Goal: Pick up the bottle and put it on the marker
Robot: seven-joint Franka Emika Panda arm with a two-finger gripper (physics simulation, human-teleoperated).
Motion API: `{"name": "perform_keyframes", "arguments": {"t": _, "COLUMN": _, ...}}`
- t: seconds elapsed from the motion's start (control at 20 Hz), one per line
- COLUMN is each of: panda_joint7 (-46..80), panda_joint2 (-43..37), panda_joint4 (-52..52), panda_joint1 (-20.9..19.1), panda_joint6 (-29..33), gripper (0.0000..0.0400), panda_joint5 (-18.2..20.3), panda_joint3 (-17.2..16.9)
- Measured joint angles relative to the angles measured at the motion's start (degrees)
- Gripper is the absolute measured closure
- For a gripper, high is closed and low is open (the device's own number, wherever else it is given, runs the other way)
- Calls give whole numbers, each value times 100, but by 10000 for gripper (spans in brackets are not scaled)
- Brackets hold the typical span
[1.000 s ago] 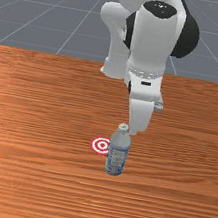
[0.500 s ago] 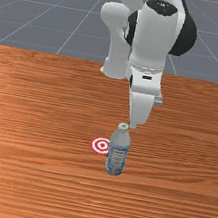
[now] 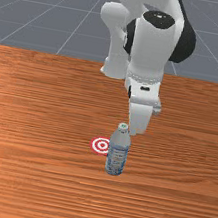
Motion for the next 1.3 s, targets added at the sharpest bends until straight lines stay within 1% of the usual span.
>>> {"name": "perform_keyframes", "arguments": {"t": 0.1, "panda_joint7": -5, "panda_joint2": 163, "panda_joint4": 105, "panda_joint1": -2, "panda_joint6": -48, "gripper": 0, "panda_joint5": 6, "panda_joint3": 3}}
{"name": "perform_keyframes", "arguments": {"t": 0.2, "panda_joint7": 2, "panda_joint2": 140, "panda_joint4": -130, "panda_joint1": -1, "panda_joint6": 276, "gripper": 0, "panda_joint5": -5, "panda_joint3": -3}}
{"name": "perform_keyframes", "arguments": {"t": 0.25, "panda_joint7": -41, "panda_joint2": 58, "panda_joint4": -369, "panda_joint1": -5, "panda_joint6": 600, "gripper": 0, "panda_joint5": -27, "panda_joint3": -1}}
{"name": "perform_keyframes", "arguments": {"t": 0.4, "panda_joint7": 14, "panda_joint2": 85, "panda_joint4": -463, "panda_joint1": 5, "panda_joint6": 783, "gripper": 0, "panda_joint5": -30, "panda_joint3": -15}}
{"name": "perform_keyframes", "arguments": {"t": 0.5, "panda_joint7": 34, "panda_joint2": 77, "panda_joint4": -565, "panda_joint1": 16, "panda_joint6": 1106, "gripper": 0, "panda_joint5": -57, "panda_joint3": -31}}
{"name": "perform_keyframes", "arguments": {"t": 0.65, "panda_joint7": 18, "panda_joint2": 280, "panda_joint4": -207, "panda_joint1": 11, "panda_joint6": 918, "gripper": 0, "panda_joint5": -51, "panda_joint3": -30}}
{"name": "perform_keyframes", "arguments": {"t": 0.75, "panda_joint7": -51, "panda_joint2": 408, "panda_joint4": -6, "panda_joint1": -5, "panda_joint6": 688, "gripper": 0, "panda_joint5": -40, "panda_joint3": -10}}
{"name": "perform_keyframes", "arguments": {"t": 1.0, "panda_joint7": 62, "panda_joint2": 450, "panda_joint4": -50, "panda_joint1": 15, "panda_joint6": 842, "gripper": 0, "panda_joint5": -34, "panda_joint3": -36}}
{"name": "perform_keyframes", "arguments": {"t": 1.05, "panda_joint7": 416, "panda_joint2": 444, "panda_joint4": -57, "panda_joint1": 65, "panda_joint6": 841, "gripper": 0, "panda_joint5": 11, "panda_joint3": -116}}
{"name": "perform_keyframes", "arguments": {"t": 1.15, "panda_joint7": 558, "panda_joint2": 426, "panda_joint4": -87, "panda_joint1": 33, "panda_joint6": 851, "gripper": 0, "panda_joint5": 51, "panda_joint3": -172}}
{"name": "perform_keyframes", "arguments": {"t": 1.25, "panda_joint7": 520, "panda_joint2": 348, "panda_joint4": -67, "panda_joint1": 0, "panda_joint6": 710, "gripper": 0, "panda_joint5": 47, "panda_joint3": -174}}
{"name": "perform_keyframes", "arguments": {"t": 1.3, "panda_joint7": 94, "panda_joint2": 112, "panda_joint4": -487, "panda_joint1": -60, "panda_joint6": 1312, "gripper": 0, "panda_joint5": -35, "panda_joint3": -100}}
